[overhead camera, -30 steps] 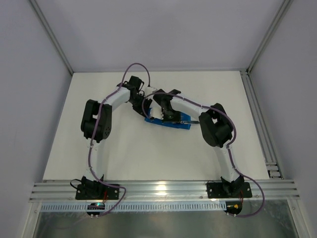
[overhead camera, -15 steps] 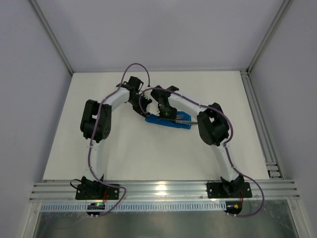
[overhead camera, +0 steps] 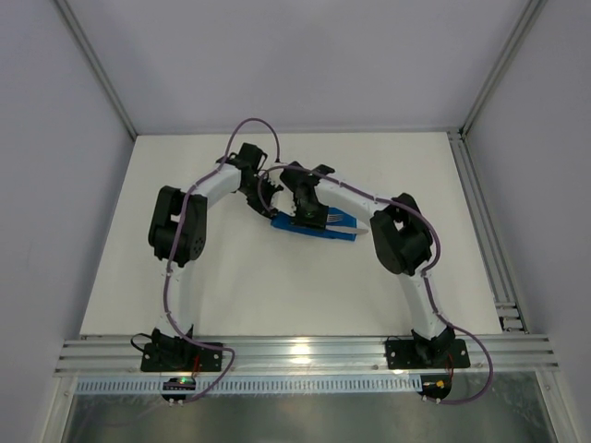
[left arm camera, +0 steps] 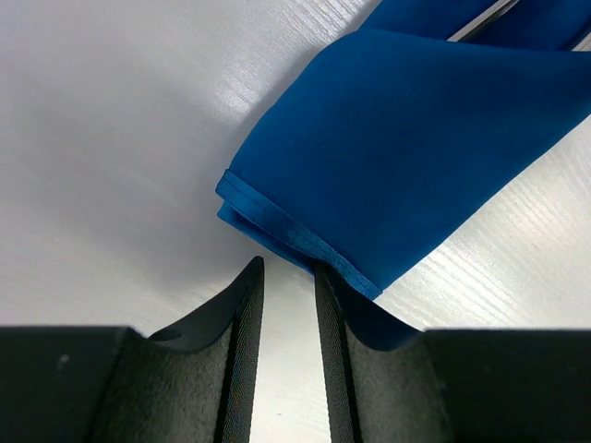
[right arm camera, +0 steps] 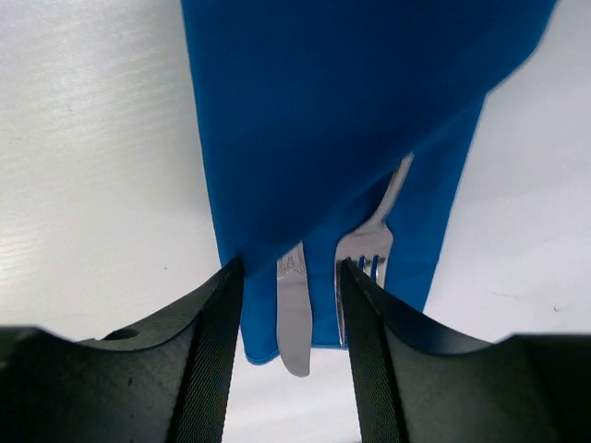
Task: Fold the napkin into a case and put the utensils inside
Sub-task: Insert the knife into the folded napkin.
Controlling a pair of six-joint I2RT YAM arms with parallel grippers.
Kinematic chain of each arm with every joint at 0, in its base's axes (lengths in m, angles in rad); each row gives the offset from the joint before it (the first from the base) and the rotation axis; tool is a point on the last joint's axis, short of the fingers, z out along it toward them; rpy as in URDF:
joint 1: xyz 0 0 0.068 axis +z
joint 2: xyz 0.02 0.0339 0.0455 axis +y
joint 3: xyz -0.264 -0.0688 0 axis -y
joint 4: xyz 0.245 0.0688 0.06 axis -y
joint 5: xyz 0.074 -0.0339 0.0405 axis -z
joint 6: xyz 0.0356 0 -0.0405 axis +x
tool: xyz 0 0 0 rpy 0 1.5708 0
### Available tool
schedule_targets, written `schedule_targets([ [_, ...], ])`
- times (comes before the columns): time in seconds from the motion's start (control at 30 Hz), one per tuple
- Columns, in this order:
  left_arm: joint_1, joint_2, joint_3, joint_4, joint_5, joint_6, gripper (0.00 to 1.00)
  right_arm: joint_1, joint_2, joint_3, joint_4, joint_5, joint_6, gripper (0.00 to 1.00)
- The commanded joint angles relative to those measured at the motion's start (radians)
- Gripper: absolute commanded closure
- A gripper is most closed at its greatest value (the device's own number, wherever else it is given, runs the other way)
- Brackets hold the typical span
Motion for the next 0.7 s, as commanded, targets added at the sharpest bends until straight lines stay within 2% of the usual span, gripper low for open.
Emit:
schedule_targets([
  [0.0, -0.009, -0.060, -0.010, -0.004, -0.008, 0.028, 0.69, 0.002, -0.146, -0.020, 0.099, 0.100, 0.061, 0.50],
  [0.17, -0.009, -0.068, -0.013, -0.007, -0.006, 0.032, 0.69, 0.002, -0.321, -0.137, 0.160, 0.185, 0.158, 0.48],
  [0.23, -0.009, -0.069, -0.016, -0.004, -0.003, 0.032, 0.69, -0.017, -0.447, -0.255, 0.249, 0.229, 0.328, 0.48],
  [0.27, -0.009, -0.069, -0.016, -0.006, -0.002, 0.032, 0.69, -0.031, -0.488, -0.292, 0.280, 0.305, 0.418, 0.51],
  [0.3, -0.009, -0.071, -0.016, -0.007, -0.003, 0.032, 0.69, -0.087, -0.552, -0.344, 0.282, 0.337, 0.647, 0.53],
  [0.37, -0.009, -0.071, -0.016, -0.007, -0.005, 0.034, 0.68, -0.184, -0.588, -0.378, 0.218, 0.319, 0.899, 0.59],
  [0.4, -0.009, -0.071, -0.014, -0.007, -0.005, 0.034, 0.69, -0.234, -0.599, -0.436, 0.187, 0.300, 0.992, 0.70],
  [0.43, -0.009, -0.072, -0.016, -0.006, -0.005, 0.034, 0.68, -0.306, -0.610, -0.479, 0.161, 0.302, 1.102, 0.75],
  [0.47, -0.009, -0.074, -0.016, -0.006, -0.005, 0.032, 0.68, -0.328, -0.614, -0.561, 0.164, 0.315, 1.135, 0.82],
  [0.57, -0.009, -0.075, -0.017, -0.007, -0.005, 0.032, 0.68, -0.347, -0.610, -0.626, 0.208, 0.335, 1.189, 0.93],
  [0.67, -0.009, -0.077, -0.016, -0.007, -0.011, 0.035, 0.69, -0.347, -0.550, -0.640, 0.230, 0.383, 1.201, 0.96],
])
